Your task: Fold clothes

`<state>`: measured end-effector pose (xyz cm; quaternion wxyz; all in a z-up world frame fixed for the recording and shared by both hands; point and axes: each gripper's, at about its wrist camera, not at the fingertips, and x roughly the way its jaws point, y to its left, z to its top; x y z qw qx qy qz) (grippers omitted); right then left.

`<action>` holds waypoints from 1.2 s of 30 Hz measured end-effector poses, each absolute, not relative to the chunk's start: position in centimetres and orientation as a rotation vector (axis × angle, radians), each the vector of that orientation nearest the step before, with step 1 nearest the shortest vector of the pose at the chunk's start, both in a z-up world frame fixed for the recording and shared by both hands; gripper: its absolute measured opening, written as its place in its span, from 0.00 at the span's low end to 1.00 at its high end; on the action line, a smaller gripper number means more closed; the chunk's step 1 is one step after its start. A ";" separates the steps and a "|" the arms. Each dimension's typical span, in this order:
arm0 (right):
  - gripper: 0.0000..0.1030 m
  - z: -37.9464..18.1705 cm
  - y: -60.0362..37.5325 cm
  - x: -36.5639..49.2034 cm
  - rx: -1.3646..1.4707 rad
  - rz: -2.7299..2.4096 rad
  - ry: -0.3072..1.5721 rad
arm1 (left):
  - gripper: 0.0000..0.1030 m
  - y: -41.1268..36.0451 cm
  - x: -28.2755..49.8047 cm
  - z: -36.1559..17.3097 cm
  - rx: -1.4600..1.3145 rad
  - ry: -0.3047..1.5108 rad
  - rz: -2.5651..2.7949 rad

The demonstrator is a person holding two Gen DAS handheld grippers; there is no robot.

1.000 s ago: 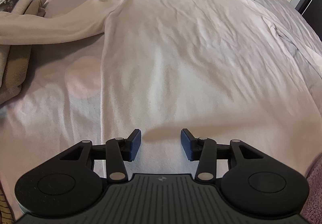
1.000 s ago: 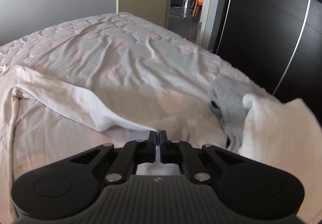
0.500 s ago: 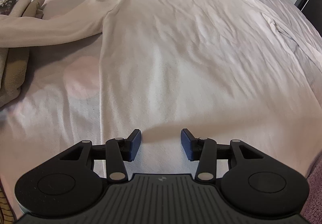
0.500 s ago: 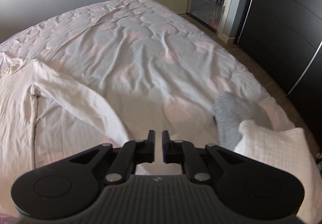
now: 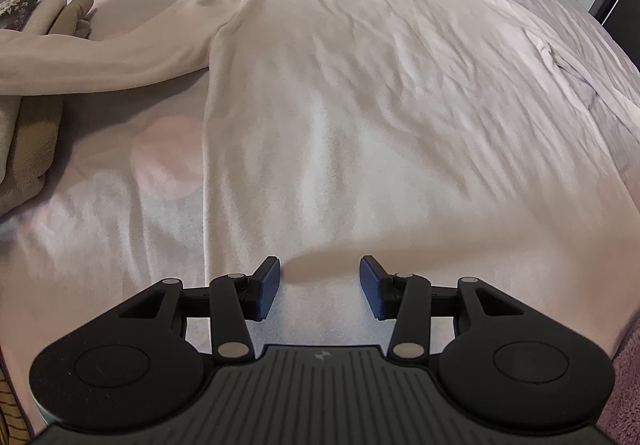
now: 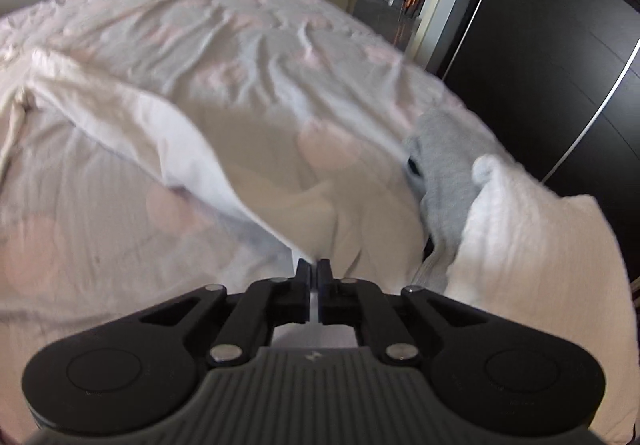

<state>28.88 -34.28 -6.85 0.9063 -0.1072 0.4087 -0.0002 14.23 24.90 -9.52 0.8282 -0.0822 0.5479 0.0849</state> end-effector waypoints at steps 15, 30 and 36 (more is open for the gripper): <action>0.02 -1.8 -38.8 38.9 -0.185 -0.002 1.057 | 0.41 24.8 14.1 -9.8 -0.164 1.168 0.176; 0.23 -6.0 -38.5 44.7 -0.359 -0.067 1.059 | 0.45 24.7 15.6 -10.0 -0.119 1.167 0.200; 0.25 -3.1 -32.6 45.3 -0.332 0.149 0.922 | 0.45 24.4 15.7 -9.7 -0.105 1.150 0.196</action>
